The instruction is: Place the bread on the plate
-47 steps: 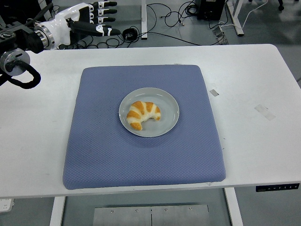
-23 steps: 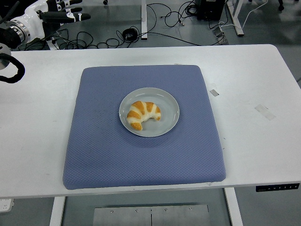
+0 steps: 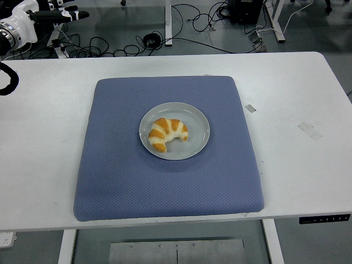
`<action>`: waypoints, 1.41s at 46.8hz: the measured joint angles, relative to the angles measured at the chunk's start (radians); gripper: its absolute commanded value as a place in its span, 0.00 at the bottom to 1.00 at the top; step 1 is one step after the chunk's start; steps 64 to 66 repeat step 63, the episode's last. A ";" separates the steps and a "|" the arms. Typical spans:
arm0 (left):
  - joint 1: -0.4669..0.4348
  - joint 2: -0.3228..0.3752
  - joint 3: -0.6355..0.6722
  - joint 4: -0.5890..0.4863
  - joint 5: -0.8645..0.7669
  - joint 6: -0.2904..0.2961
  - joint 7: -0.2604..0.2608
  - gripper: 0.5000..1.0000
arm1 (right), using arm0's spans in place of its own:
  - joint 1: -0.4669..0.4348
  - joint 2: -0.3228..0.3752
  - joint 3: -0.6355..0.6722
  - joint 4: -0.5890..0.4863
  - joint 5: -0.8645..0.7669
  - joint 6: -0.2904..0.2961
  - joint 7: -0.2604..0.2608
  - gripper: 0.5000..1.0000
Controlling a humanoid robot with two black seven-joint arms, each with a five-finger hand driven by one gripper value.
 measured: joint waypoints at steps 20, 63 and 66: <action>0.018 -0.007 -0.041 0.028 -0.003 0.005 -0.004 0.92 | 0.000 0.000 0.000 0.000 0.000 0.000 0.000 1.00; 0.042 -0.039 -0.073 0.028 0.002 0.005 -0.005 0.92 | -0.002 0.000 0.001 0.000 0.000 0.000 0.000 1.00; 0.042 -0.039 -0.073 0.028 0.002 0.005 -0.005 0.92 | -0.002 0.000 0.001 0.000 0.000 0.000 0.000 1.00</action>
